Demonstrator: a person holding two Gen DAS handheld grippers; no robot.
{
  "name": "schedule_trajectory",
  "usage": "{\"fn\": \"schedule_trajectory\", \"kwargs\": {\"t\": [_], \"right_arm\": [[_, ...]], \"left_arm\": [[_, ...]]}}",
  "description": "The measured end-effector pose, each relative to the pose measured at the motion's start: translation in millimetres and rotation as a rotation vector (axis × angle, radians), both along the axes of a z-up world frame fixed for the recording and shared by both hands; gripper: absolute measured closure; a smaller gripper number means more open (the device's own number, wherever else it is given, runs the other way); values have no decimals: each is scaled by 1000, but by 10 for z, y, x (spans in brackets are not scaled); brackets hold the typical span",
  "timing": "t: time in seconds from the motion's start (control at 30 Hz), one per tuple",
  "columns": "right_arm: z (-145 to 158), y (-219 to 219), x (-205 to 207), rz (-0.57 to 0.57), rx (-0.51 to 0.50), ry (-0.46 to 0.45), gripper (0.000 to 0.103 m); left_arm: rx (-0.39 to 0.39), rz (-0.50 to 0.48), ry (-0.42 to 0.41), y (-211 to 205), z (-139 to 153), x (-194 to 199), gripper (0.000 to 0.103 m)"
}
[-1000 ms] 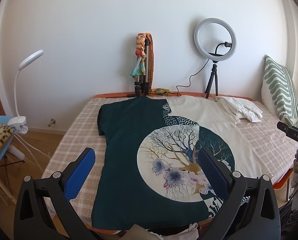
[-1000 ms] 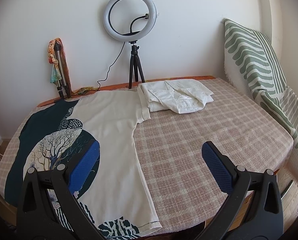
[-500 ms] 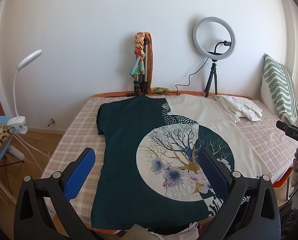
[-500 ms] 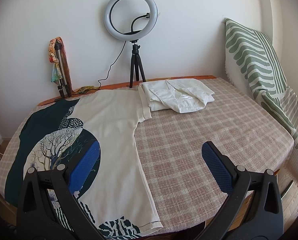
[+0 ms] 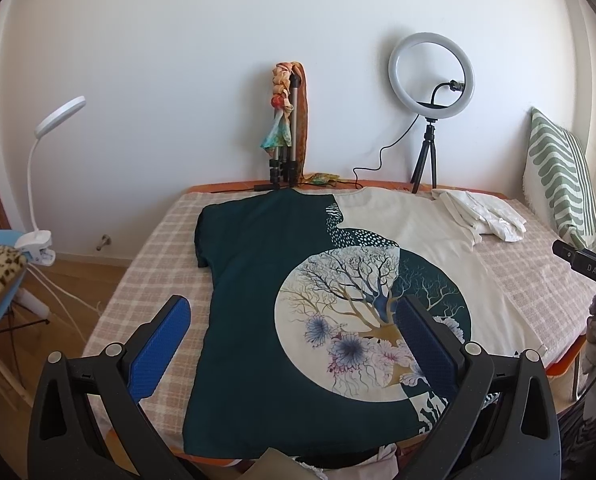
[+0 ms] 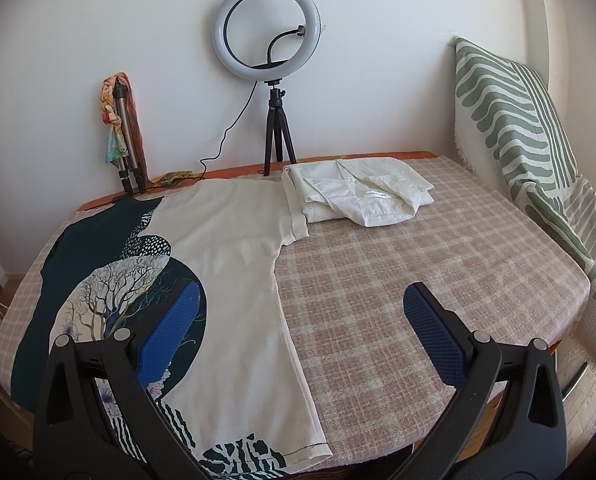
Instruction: Fold small clothes
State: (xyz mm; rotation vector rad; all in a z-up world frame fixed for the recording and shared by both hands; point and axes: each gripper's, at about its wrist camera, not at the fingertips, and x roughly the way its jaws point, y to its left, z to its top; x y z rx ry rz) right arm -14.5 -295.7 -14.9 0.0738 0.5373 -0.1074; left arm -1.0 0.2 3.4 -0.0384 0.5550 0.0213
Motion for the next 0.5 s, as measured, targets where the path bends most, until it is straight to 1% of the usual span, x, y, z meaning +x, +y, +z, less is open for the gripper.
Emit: {"fn": "schedule_trajectory", "kwargs": {"t": [0.23,0.5], "right_arm": [[-4,-11,6,0,0,-1,0],[9,127,3,7,-3,1,0]], "left_arm": [[1,3,4,4,-9,11,1],[-7,9,20,31,-34,37,1]]}}
